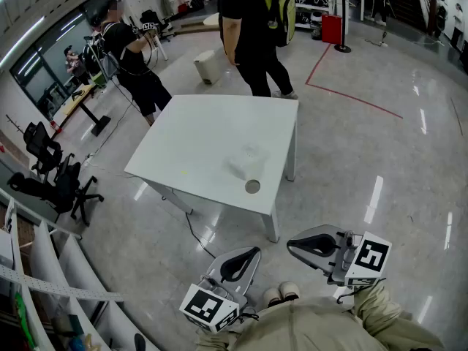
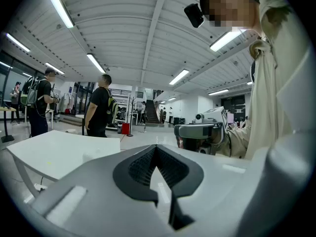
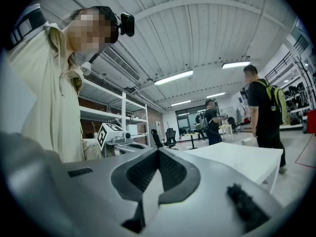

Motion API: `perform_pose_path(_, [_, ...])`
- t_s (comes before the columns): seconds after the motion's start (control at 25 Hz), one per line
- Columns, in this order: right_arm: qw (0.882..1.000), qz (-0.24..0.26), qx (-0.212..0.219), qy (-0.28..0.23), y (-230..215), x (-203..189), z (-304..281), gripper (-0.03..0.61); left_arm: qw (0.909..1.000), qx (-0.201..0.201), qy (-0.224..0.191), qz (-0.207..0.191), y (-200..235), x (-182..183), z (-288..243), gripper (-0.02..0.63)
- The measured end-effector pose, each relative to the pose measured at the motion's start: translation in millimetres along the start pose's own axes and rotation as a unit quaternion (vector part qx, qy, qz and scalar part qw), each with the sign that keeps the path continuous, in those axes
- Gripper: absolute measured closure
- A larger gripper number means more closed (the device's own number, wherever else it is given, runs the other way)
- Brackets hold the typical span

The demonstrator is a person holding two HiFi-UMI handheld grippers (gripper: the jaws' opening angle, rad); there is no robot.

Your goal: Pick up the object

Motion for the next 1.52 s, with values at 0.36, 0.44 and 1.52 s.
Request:
perform_pose_path(0.36, [1.000,-0.003,-0.001,-0.004,-8,1,0,0.575,1.0000,0.003,-0.001,0.000,4,0,-6,0.607])
perform_pose_path(0.44, [1.000,-0.003,0.000,-0.005,-11,1,1,0.575,1.0000,0.004,-0.001,0.000,5,0,-9,0.607])
perform_pose_path(1.52, [0.999,-0.021,-0.034,0.002,-106,-23,-41,0.575,0.9997,0.003,0.000,0.023,96,-22,-59,0.607])
Point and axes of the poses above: the fingertips, and each gripper's own axes: z backward along the fingers, y to its left, x out of its top, the point moved 7 cm from there along z, backward along the fingers, and after that the axes turned 14 degrees about -y, right-handed, at the moved point
